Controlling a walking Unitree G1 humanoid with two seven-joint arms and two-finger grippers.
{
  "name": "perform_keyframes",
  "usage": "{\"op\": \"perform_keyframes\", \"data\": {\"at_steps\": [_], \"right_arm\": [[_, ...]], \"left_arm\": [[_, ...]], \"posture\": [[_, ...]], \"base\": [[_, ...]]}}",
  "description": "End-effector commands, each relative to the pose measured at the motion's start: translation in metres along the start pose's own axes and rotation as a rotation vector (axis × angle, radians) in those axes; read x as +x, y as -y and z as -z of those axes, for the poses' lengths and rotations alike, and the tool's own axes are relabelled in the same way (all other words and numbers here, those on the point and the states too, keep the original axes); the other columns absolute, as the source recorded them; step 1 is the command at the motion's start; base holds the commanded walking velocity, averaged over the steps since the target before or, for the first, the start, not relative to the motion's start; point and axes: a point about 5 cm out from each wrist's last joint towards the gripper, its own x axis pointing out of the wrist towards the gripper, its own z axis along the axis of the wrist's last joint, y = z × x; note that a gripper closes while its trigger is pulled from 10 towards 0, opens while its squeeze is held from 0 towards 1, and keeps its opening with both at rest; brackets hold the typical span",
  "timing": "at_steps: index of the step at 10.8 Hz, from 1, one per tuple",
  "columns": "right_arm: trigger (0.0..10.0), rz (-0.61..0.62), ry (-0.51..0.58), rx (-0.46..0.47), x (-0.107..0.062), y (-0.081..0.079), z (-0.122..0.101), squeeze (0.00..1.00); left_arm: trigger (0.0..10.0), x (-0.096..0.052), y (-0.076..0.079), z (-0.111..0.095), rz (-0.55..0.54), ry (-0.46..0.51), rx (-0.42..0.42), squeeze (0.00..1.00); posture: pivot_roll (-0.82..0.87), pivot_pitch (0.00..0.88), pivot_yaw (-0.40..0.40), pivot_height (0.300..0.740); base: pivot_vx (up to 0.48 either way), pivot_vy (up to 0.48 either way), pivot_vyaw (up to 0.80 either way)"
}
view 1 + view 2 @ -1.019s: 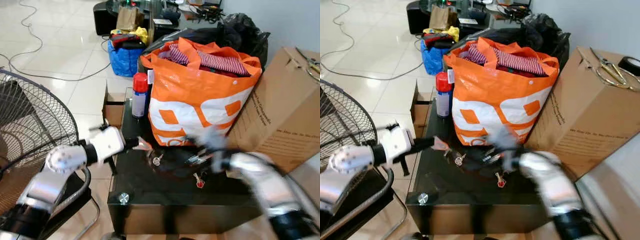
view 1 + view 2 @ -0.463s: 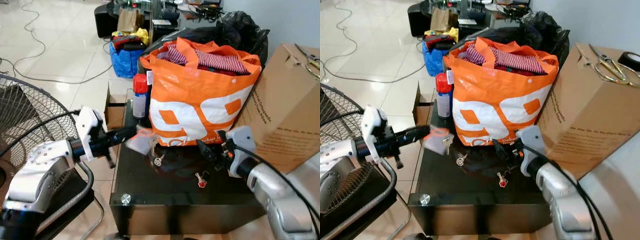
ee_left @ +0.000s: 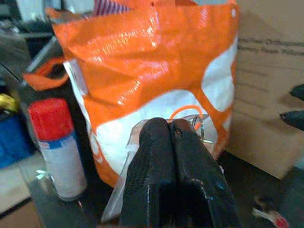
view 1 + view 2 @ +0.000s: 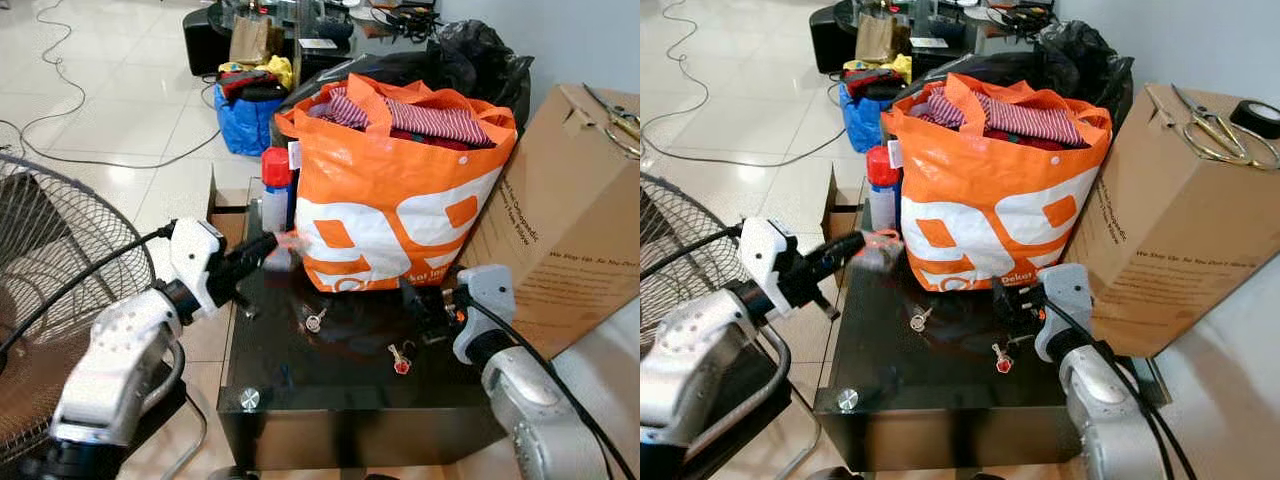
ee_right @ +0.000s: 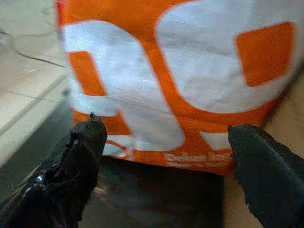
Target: Hang keys on a hook
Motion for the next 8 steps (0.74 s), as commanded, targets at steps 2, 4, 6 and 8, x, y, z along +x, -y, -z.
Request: {"op": "perform_keyframes", "data": {"at_steps": [2,4,6,8], "right_arm": [[10.0,0.104,0.045,-0.066,-0.003,0.015,-0.007,1.00],[10.0,0.180,0.078,-0.079,-0.009,0.025,-0.010,1.00],[10.0,0.244,-0.013,-0.018,-0.004,0.028,0.004,1.00],[10.0,0.244,-0.018,0.019,-0.002,0.025,0.007,1.00]], "left_arm": [[10.0,0.009,0.002,-0.002,-0.127,0.028,0.037,0.00],[10.0,0.014,0.001,0.011,-0.255,-0.037,0.075,0.00],[10.0,0.010,-0.007,0.017,-0.356,-0.074,0.081,0.00],[10.0,0.015,-0.009,0.018,-0.343,-0.093,0.104,0.00]], "posture": [[-0.11,0.000,-0.030,0.732],[-0.12,0.000,-0.028,0.732],[-0.12,0.000,-0.024,0.732],[-0.13,0.000,0.002,0.732]], "base": [[0.000,0.000,0.00],[0.000,0.000,0.00],[0.000,0.000,0.00],[0.000,0.000,0.00]]}}
